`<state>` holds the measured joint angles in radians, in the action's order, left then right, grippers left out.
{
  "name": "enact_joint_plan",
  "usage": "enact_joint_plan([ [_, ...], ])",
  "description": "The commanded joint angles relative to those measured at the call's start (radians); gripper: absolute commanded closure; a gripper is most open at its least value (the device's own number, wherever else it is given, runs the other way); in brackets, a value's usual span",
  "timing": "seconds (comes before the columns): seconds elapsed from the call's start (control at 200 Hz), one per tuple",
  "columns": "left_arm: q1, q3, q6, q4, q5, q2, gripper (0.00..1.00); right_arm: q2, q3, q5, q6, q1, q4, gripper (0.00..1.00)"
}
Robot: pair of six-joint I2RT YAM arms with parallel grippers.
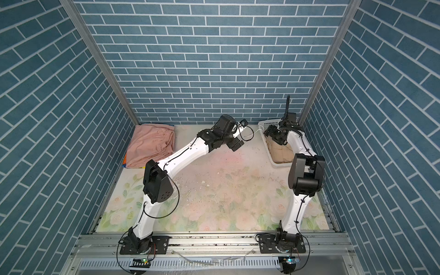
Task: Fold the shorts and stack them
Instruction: 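Reach the right gripper into the basket and grasp the beige trousers while the left withdraws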
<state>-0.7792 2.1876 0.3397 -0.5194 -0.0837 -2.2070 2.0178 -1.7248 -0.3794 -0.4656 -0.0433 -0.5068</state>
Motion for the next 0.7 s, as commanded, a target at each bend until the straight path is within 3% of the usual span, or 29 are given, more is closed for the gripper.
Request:
enact_joint_plan([
  [0.0,-0.002,0.040,0.013,-0.029,0.013,-0.018,0.00,0.046,-0.042,-0.018,-0.015,0.008,-0.009,0.32],
  [0.425,-0.003,0.050,-0.042,-0.072,0.006,-0.034,0.00,0.082,-0.071,0.003,0.007,0.047,-0.045,0.49],
  [0.6,-0.006,0.046,-0.028,-0.090,-0.022,-0.028,0.00,0.081,-0.069,0.023,0.010,0.053,-0.056,0.71],
  [0.695,-0.006,0.043,-0.019,-0.089,-0.035,-0.016,0.00,0.069,-0.060,0.038,0.014,0.053,-0.060,0.89],
])
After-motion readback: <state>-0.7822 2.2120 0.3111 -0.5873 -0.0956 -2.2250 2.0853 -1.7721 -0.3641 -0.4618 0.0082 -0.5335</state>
